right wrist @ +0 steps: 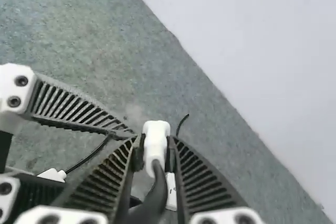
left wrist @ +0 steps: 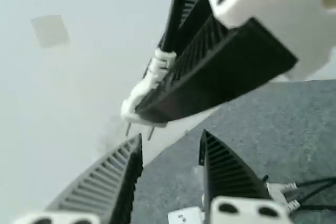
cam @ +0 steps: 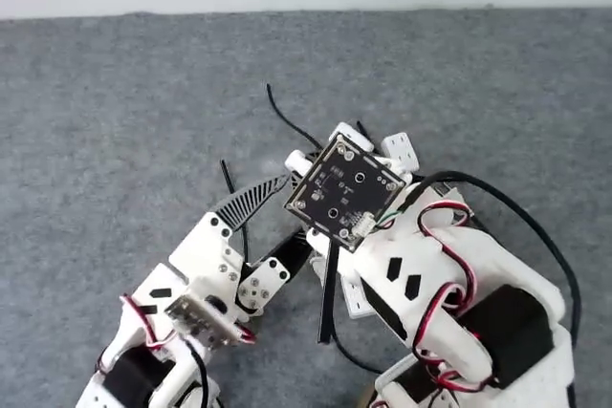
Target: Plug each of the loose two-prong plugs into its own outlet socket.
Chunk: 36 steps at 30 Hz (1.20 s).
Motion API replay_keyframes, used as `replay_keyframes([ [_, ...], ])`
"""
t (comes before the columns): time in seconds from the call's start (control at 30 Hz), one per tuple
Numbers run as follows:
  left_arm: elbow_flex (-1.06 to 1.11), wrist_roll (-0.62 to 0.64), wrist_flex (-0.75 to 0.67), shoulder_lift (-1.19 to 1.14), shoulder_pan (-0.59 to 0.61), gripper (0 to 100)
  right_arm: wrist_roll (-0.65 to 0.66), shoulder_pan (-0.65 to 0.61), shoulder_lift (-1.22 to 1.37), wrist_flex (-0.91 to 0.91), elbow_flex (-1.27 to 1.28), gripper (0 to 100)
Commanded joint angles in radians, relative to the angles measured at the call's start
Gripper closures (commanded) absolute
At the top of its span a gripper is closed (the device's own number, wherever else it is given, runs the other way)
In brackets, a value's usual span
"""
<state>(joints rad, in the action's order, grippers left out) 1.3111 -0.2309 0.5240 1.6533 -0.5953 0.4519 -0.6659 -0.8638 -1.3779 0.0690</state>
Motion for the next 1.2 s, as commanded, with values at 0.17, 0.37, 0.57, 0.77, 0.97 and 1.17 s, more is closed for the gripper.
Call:
replay_keyframes([
  [0.17, 0.079, 0.014, -0.110, 0.000, 0.083, 83, -0.003, 0.012, -0.012, -0.074, -0.040, 99.1],
  [0.37, 0.091, 0.081, -0.127, -0.002, 0.325, 83, 0.051, 0.012, -0.007, -0.206, -0.040, 99.1],
  [0.57, 0.228, 0.110, -0.258, -0.002, 0.420, 83, 0.084, 0.012, -0.002, -0.199, 0.137, 99.1],
  [0.77, 0.286, 0.115, -0.316, -0.003, 0.473, 83, 0.109, 0.012, -0.012, -0.079, 0.463, 99.1],
  [0.97, 0.315, 0.112, -0.344, -0.003, 0.474, 83, 0.109, 0.010, -0.013, 0.024, 0.618, 99.1],
  [1.17, 0.331, 0.115, -0.362, -0.003, 0.473, 83, 0.241, 0.012, -0.012, -0.010, 0.704, 99.1],
])
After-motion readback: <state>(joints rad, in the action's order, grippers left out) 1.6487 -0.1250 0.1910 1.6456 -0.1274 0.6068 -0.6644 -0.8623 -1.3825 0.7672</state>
